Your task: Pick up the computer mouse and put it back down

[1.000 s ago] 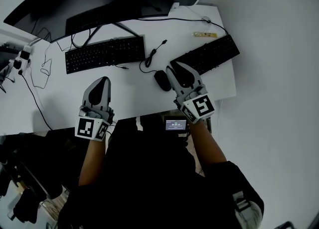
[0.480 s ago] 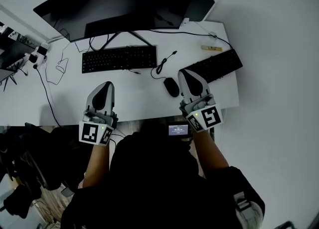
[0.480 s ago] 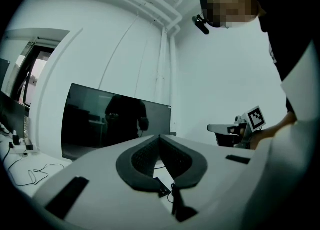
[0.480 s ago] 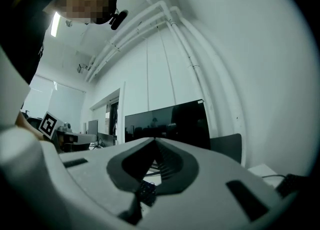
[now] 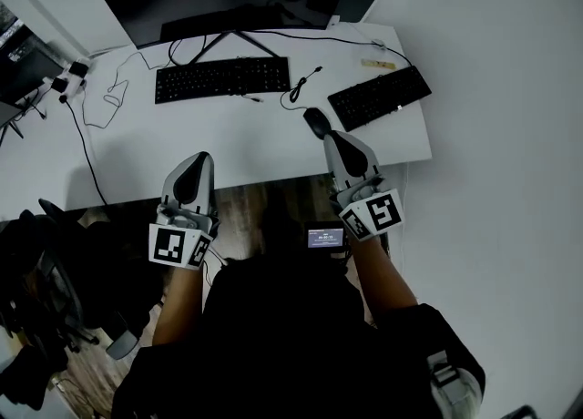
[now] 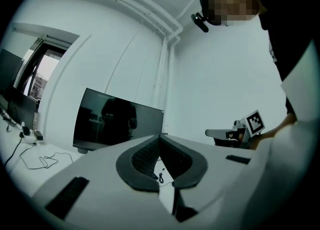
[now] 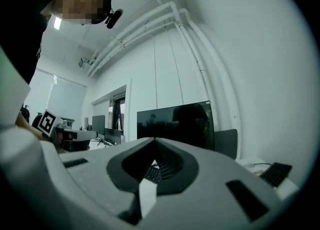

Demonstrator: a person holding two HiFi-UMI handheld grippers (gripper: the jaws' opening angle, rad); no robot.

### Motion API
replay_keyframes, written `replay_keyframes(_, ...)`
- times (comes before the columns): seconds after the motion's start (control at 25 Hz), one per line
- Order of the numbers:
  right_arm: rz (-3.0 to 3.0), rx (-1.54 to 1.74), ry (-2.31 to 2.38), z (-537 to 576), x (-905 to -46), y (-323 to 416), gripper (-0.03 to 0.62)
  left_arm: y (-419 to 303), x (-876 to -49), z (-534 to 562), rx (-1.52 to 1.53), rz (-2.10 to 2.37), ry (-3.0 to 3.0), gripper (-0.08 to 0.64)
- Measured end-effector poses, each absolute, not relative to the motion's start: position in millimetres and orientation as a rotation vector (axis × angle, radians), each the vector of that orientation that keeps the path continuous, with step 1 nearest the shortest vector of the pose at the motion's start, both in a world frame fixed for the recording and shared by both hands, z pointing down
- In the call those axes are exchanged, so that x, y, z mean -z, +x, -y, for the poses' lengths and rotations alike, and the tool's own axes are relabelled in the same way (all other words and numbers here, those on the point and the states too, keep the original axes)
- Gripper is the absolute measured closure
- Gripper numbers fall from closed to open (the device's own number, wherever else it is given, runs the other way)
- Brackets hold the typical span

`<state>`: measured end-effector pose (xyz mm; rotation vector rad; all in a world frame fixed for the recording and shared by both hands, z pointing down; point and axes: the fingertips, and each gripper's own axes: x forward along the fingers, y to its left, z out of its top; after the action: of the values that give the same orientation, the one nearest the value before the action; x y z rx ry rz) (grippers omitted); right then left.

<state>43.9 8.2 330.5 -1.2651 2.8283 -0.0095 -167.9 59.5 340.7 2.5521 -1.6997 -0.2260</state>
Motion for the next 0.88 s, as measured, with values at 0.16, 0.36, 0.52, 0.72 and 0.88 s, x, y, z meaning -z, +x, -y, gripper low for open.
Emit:
replay_keyframes(0.16,-2.829,0.010,-1.312,-72.7,-339.7,31.5,0.591,-171.7,-346.3,-124.7,0.229,1.648,2.580,0.565)
replay_keyframes(0.36,-2.822,-0.003,-1.373,-153.4,-351.7,18.3,0.591,-194.4,-357.5,-199.9,0.224,1.659,2.564,0.565)
replay_keyframes(0.52,-2.822,0.007,-1.410,-198.7,-360.5,22.5,0.591,-204.5,-371.1,-241.7,0.213,1.689,2.522,0.565)
replay_keyframes(0.72,-2.840,0.000,-1.423,-229.5,-364.2,40.3,0.591,-200.9,-383.8,-276.3,0.194,1.714,2.486,0.565)
replay_keyframes(0.88,-2.858,-0.025,-1.404,-242.3,-365.8,54.3,0.591,-187.2,-383.8,-290.6,0.174,1.728,2.474,0.565)
